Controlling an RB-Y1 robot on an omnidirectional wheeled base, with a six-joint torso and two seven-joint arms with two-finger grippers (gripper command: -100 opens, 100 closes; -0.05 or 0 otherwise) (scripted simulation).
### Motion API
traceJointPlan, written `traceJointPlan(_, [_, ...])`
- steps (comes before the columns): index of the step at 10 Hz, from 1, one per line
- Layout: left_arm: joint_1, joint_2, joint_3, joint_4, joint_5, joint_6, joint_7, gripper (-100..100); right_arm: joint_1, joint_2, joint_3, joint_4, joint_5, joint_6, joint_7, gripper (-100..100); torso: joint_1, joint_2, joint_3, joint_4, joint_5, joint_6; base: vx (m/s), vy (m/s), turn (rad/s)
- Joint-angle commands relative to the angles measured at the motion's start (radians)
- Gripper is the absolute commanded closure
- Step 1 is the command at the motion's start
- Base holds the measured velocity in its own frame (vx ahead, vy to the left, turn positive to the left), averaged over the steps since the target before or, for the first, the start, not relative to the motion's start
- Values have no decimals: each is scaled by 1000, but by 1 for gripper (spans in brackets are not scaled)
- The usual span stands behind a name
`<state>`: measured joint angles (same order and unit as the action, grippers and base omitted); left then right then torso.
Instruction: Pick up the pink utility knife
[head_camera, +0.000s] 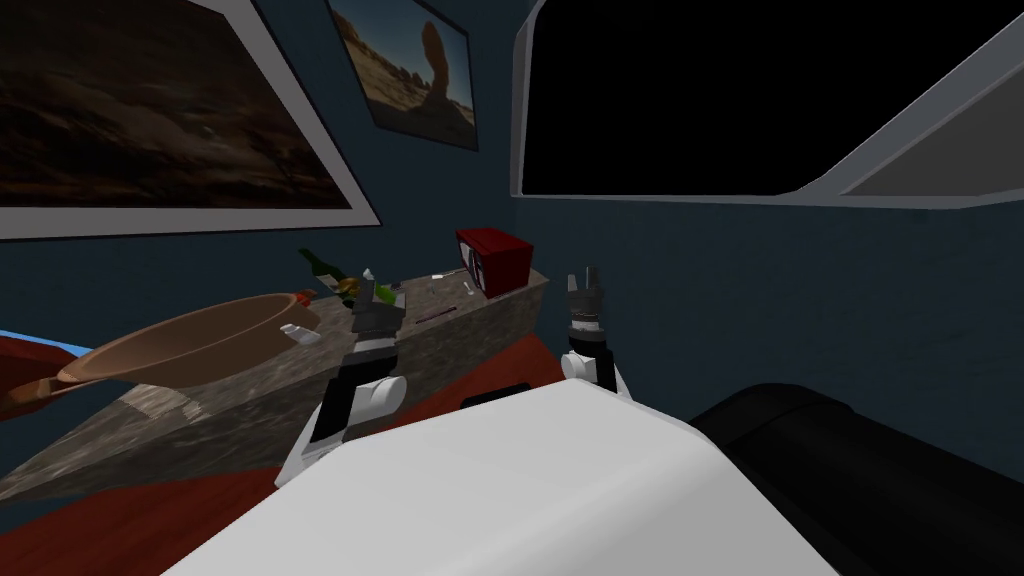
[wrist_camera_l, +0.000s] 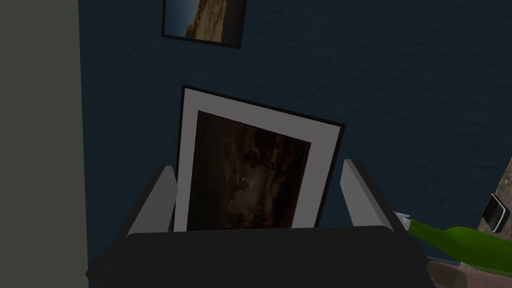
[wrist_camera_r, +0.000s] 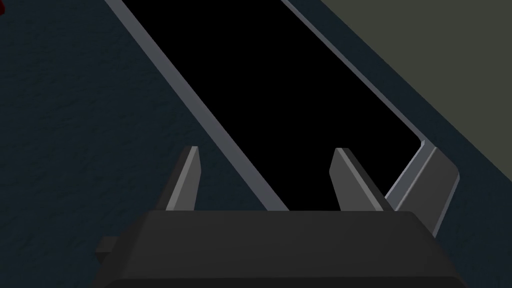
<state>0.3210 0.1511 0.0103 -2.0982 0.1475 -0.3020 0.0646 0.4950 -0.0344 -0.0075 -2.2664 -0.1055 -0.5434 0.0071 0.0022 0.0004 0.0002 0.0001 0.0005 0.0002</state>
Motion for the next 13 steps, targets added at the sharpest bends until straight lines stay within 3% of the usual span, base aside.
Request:
traceJointPlan(1, [-12, 5, -3, 10, 9, 39, 20, -100, 0, 0, 0, 0, 0, 0, 0, 0, 0, 0, 0, 0, 0, 0, -11, 32, -62])
traceJointPlan(2, [-43, 16, -6, 32, 32, 75, 58, -100, 0, 0, 0, 0, 0, 0, 0, 0, 0, 0, 0, 0, 0, 0, -5, 32, -103])
traceJointPlan(3, [-43, 16, -6, 32, 32, 94, 58, -100, 0, 0, 0, 0, 0, 0, 0, 0, 0, 0, 0, 0, 0, 0, -7, 27, -65])
traceJointPlan(4, [-75, 28, -9, 55, 55, 130, 96, -100, 0, 0, 0, 0, 0, 0, 0, 0, 0, 0, 0, 0, 0, 0, -8, 31, -101])
traceJointPlan(5, [-75, 28, -9, 55, 55, 151, 96, -100, 0, 0, 0, 0, 0, 0, 0, 0, 0, 0, 0, 0, 0, 0, -9, 32, -64])
traceJointPlan(6, [-108, 39, -12, 80, 81, 182, 135, -100, 0, 0, 0, 0, 0, 0, 0, 0, 0, 0, 0, 0, 0, 0, -11, 41, -117])
traceJointPlan(7, [-108, 39, -12, 80, 81, 211, 135, -100, 0, 0, 0, 0, 0, 0, 0, 0, 1, 0, 0, 0, 0, 0, -8, 38, -66])
traceJointPlan(8, [-142, 50, -16, 107, 107, 238, 175, -100, 0, 0, 0, 0, 0, 0, 0, 0, 0, 0, 0, 0, 0, -1, -6, 39, -99])
traceJointPlan(10, [-142, 50, -16, 107, 107, 273, 175, -100, 0, 0, 0, 0, 0, 0, 0, 0, 0, -1, 0, 0, 0, -1, -8, 24, -30])
traceJointPlan(11, [-177, 62, -21, 134, 134, 316, 215, -100, 0, 0, 0, 0, 0, 0, 0, 0, -1, 0, 0, 0, 0, -1, -7, 23, -116])
traceJointPlan(12, [-177, 62, -21, 134, 134, 336, 215, -100, 0, 0, 0, 0, 0, 0, 0, 0, -1, -1, 0, 0, 0, 0, -4, 28, -69])
traceJointPlan(13, [-213, 73, -27, 163, 163, 375, 255, -100, 0, 0, 0, 0, 0, 0, 0, 0, 0, -1, 0, 0, 0, -1, -9, 43, -94])
